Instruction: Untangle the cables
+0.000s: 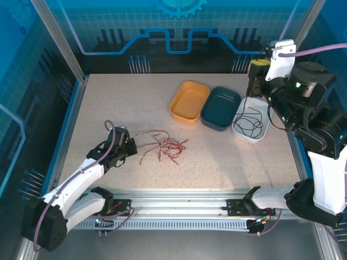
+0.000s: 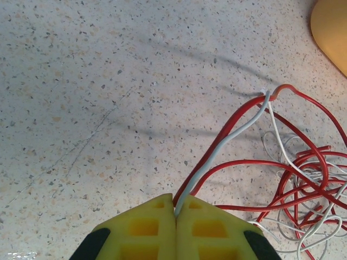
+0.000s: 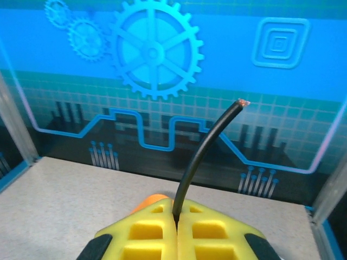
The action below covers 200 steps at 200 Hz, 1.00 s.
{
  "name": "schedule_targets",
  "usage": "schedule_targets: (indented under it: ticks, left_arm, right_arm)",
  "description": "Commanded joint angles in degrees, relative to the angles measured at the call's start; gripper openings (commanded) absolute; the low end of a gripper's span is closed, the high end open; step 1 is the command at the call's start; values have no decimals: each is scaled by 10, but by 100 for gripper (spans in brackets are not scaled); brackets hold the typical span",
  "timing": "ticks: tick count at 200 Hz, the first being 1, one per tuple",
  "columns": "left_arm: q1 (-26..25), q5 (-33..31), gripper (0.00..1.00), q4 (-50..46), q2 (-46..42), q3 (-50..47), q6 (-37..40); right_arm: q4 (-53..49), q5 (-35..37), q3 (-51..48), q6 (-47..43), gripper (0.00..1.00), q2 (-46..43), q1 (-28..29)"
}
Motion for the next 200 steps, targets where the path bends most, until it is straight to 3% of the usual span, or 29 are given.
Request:
schedule_targets:
  ticks: [1,33,119,151,200]
  left_arm:
    - [6,16,0,-3,0,-1,19]
    - [7,23,0,-2,-7,-1,22]
    - [7,32,0,0,-6,-4,20]
    - [7,32,0,2,-6,-4,19]
    - [7,41,0,16,6,-8,14]
  right_arm:
    - [9,32,-15,-14,0,-3,-32]
    - [17,7,-34,-13,0,3,-109]
    - [48,-196,-53,-4,0,74,-338]
    - [88,-243,-92,-13,0,86,-372]
    - [189,-253,-279,-12,0,27,-375]
